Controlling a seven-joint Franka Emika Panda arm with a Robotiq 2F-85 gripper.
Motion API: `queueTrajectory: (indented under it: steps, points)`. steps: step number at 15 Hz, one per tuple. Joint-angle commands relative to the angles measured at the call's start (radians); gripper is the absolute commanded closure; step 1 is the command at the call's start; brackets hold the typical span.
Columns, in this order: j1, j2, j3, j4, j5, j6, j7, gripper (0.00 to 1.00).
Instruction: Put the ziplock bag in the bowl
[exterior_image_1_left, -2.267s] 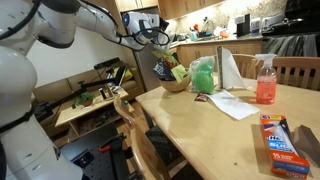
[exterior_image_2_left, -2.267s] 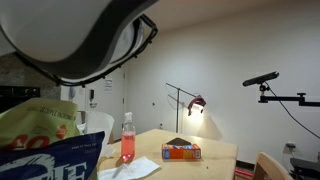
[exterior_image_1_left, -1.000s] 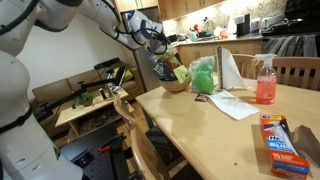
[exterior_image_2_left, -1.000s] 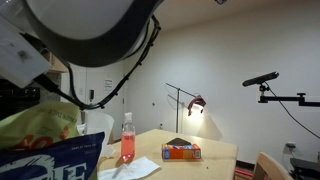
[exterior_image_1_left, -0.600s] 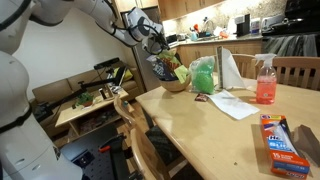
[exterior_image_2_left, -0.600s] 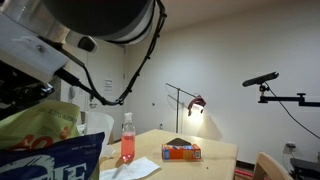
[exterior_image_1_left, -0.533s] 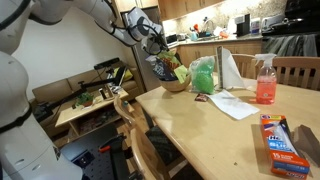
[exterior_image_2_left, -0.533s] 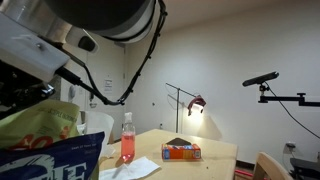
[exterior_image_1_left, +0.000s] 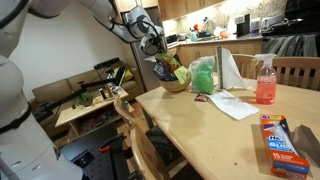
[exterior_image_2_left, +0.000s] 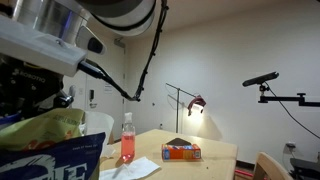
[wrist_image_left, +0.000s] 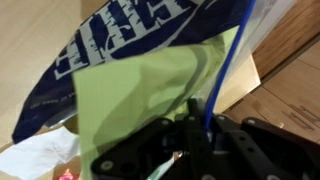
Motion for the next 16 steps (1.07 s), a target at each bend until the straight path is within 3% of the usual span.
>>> queueTrajectory:
  steps: [1,5,12,14,16]
  points:
    - [-0.035,-0.045,0.032,-0.020,-0.070,-0.129,0.014,0.99]
    - [-0.117,-0.040,0.126,-0.007,-0.054,-0.206,-0.045,0.99]
    - [-0.281,0.028,0.319,0.035,0.039,-0.118,-0.250,0.99]
    - [-0.304,0.044,0.339,0.042,0.065,-0.132,-0.286,0.99]
    - [-0.281,0.030,0.312,0.023,0.047,-0.135,-0.256,0.95]
